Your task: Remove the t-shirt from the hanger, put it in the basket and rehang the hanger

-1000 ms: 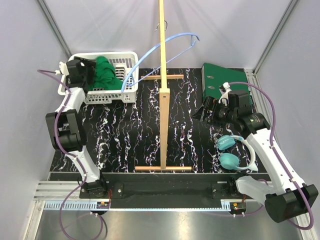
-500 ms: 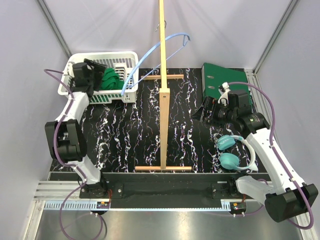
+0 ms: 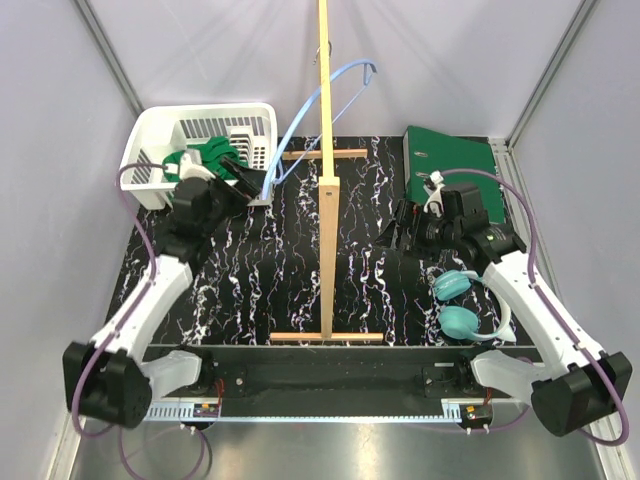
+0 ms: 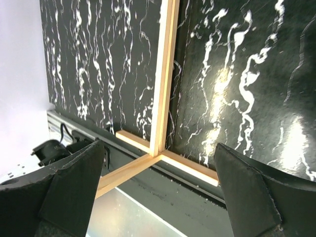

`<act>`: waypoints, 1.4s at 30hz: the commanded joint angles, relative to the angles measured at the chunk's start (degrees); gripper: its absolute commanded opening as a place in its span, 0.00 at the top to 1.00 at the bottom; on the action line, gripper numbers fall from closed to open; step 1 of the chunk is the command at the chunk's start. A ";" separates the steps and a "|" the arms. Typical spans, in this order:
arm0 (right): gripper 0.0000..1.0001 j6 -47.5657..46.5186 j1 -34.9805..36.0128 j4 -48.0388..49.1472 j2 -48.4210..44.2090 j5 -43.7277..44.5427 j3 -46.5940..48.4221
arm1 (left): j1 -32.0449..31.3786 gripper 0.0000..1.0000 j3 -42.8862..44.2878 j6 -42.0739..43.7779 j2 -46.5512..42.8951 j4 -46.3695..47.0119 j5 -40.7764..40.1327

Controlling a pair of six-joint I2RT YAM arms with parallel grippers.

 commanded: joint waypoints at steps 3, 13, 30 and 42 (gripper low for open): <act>0.00 2.59 4.20 4.23 0.94 0.66 -1.87 | -9.55 0.01 -13.02 4.98 -13.34 4.83 -0.72; 0.00 12.51 9.03 29.68 -9.67 -3.20 -21.90 | -17.56 0.01 -25.25 11.05 -33.54 -2.71 10.97; 0.00 36.88 9.21 57.91 -48.61 3.47 -62.18 | -19.05 0.01 -52.76 -3.80 -78.03 -0.27 16.95; 0.00 30.98 9.21 43.09 -52.33 8.31 -61.39 | -19.05 0.01 -62.26 -6.36 -78.13 4.92 16.95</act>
